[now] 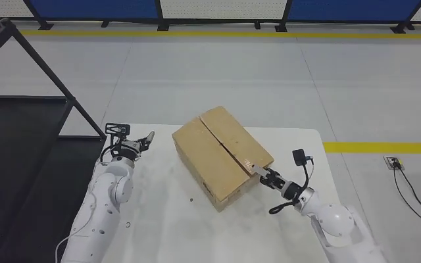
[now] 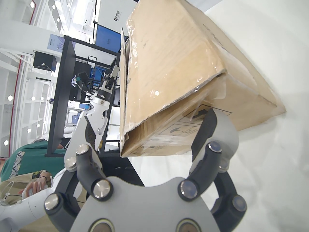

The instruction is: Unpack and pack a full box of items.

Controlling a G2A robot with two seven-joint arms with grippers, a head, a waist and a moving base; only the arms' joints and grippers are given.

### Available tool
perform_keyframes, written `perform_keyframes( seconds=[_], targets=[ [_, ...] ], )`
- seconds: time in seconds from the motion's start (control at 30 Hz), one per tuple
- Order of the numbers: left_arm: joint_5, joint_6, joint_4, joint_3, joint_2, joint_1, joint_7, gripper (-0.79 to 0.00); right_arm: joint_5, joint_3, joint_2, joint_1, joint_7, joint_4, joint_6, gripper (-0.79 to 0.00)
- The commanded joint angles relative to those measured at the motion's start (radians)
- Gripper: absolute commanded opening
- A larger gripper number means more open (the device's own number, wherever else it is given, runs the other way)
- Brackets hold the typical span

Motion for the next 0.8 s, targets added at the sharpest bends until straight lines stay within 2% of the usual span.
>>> perform_keyframes(
  seconds=[0.0, 0.2, 0.37, 0.63, 0.77],
  targets=[
    [0.001, 0.002, -0.013, -0.008, 0.002, 0.012, -0.009, 0.000, 0.020, -0.011, -0.004, 0.026, -0.026, 0.018, 0.017, 0.000],
    [0.010, -0.013, -0.029, -0.009, 0.004, 0.015, -0.040, 0.000, 0.041, -0.043, -0.019, 0.082, -0.141, 0.062, 0.076, 0.000],
    [0.053, -0.040, 0.018, 0.022, 0.000, -0.042, -0.063, 0.000, 0.051, -0.038, -0.022, 0.081, -0.194, 0.066, 0.072, 0.000],
    [0.108, -0.145, 0.159, 0.096, -0.014, -0.169, -0.046, 0.000, 0.005, 0.094, 0.010, -0.066, -0.102, -0.044, -0.054, 0.000],
    [0.153, -0.167, 0.249, 0.144, -0.027, -0.234, -0.025, 0.000, -0.011, 0.167, 0.026, -0.154, -0.059, -0.098, -0.091, 0.000]
  ],
)
